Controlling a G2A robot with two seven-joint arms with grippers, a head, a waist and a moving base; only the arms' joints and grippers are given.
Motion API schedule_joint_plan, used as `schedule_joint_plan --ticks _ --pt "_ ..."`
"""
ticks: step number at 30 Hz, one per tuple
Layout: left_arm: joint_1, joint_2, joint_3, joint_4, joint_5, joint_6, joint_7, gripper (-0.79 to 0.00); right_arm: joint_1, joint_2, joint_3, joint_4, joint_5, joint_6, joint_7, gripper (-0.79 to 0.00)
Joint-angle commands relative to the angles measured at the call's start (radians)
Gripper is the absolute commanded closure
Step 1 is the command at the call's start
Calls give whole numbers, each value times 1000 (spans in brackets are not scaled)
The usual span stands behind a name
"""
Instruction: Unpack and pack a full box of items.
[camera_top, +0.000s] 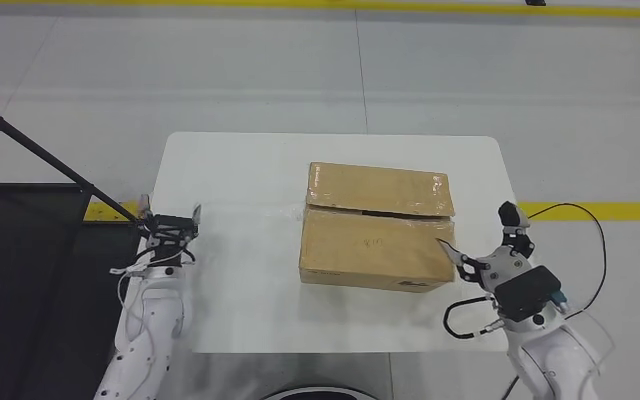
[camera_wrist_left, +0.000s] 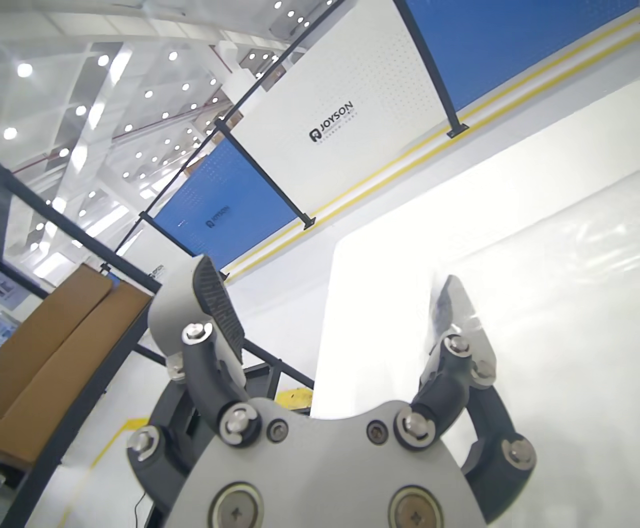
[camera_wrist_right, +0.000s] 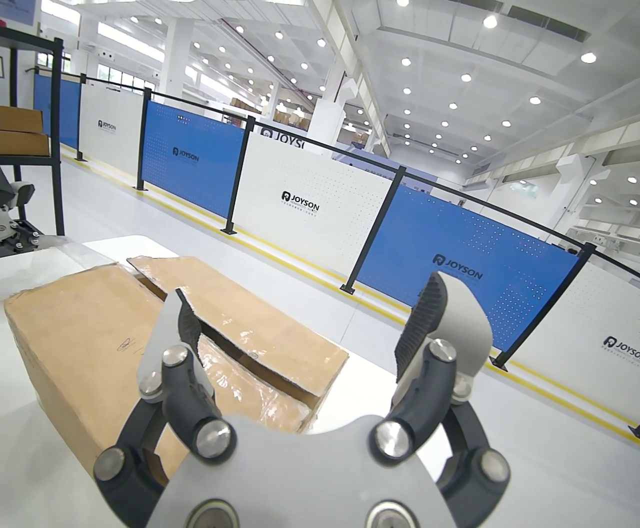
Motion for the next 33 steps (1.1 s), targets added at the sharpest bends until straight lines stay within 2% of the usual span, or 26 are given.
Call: schedule_joint_plan --ticks 1,8,17,23,33 --pt "33 -3 -2 -21 -8 26 -5 -785 7 0 -6 2 -3 -1 2 -785" --pt "92 -8 1 -11 -11 31 9 -785 29 1 -22 9 -7 -6 5 -785" --pt "74 -22 50 77 -6 46 23 -785 27 3 -20 9 -7 -8 -1 -785" --pt "76 -29 32 103 -36 99 7 -785 6 3 -14 0 -9 -1 -9 -785" --pt "99 -33 52 96 -18 37 32 -785 -12 5 -9 -18 -11 -2 -17 -785"
